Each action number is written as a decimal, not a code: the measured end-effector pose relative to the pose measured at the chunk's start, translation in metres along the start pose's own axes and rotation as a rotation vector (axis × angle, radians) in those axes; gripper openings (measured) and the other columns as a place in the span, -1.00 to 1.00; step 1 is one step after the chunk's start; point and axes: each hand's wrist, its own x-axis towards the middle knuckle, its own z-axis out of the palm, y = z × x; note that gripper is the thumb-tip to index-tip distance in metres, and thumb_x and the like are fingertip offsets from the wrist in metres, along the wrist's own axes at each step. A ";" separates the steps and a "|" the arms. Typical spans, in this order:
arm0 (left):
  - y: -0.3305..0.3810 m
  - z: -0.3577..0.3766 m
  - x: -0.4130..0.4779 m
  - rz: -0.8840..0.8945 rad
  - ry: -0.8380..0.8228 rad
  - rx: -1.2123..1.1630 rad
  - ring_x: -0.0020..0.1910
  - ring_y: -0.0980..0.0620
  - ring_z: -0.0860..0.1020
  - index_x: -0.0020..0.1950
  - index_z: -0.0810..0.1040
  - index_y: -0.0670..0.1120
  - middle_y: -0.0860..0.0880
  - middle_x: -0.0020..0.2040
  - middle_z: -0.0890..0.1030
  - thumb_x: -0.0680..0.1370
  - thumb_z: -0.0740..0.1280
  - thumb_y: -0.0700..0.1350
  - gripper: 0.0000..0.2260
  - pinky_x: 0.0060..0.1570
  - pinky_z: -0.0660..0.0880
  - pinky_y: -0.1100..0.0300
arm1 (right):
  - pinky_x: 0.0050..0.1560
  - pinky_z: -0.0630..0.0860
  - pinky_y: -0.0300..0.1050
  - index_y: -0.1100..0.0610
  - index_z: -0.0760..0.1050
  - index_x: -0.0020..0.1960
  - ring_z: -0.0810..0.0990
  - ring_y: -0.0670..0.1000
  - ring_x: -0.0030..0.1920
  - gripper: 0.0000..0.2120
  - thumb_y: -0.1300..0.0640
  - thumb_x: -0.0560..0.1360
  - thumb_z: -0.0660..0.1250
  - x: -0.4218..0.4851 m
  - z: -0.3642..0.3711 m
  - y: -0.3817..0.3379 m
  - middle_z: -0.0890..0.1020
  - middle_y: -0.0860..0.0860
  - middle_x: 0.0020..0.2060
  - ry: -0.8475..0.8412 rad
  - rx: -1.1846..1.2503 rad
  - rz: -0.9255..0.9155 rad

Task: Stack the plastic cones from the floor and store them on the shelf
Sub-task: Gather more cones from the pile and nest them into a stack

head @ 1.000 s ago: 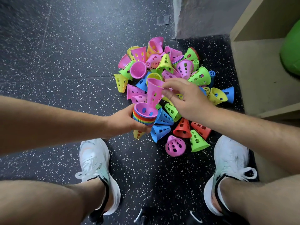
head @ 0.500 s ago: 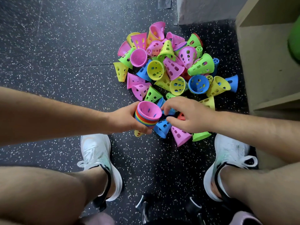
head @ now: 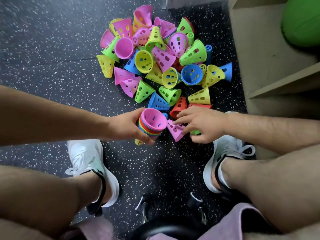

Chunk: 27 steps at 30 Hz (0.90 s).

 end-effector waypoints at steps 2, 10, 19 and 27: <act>0.000 -0.001 0.003 -0.003 0.014 0.006 0.08 0.01 0.68 0.32 0.44 0.10 -0.02 0.09 0.70 0.27 0.70 -0.22 -0.26 0.07 0.63 0.11 | 0.35 0.39 0.06 0.03 0.69 0.14 0.44 0.05 0.38 -0.61 0.01 0.39 0.27 -0.002 0.002 0.002 0.59 -0.04 0.31 0.035 -0.017 0.004; 0.000 -0.010 0.004 -0.015 0.091 -0.002 0.01 0.10 0.69 0.32 0.44 0.09 0.06 0.03 0.72 0.30 0.68 -0.26 -0.29 0.00 0.57 0.21 | 0.33 0.44 -0.10 0.12 0.52 0.33 0.50 -0.04 0.26 -0.37 -0.30 0.44 0.40 0.010 -0.009 -0.005 0.53 -0.01 0.26 0.402 0.330 0.257; 0.002 -0.025 0.005 0.014 0.176 -0.032 0.05 0.03 0.70 0.31 0.45 0.11 0.01 0.07 0.72 0.28 0.68 -0.27 -0.29 0.10 0.62 0.10 | 0.19 0.47 -0.24 -0.03 0.41 0.28 0.53 -0.18 0.16 -0.42 -0.29 0.40 0.45 0.032 -0.063 -0.017 0.55 -0.17 0.12 0.825 0.781 0.416; 0.013 -0.024 0.001 0.083 0.169 -0.104 -0.07 0.10 0.67 0.32 0.46 0.05 0.00 0.00 0.69 0.34 0.61 -0.38 -0.33 -0.05 0.63 0.12 | 0.35 0.29 -0.30 -0.18 0.35 0.43 0.40 -0.23 0.32 -0.42 -0.27 0.47 0.40 0.054 -0.071 -0.046 0.48 -0.22 0.29 0.507 0.669 0.299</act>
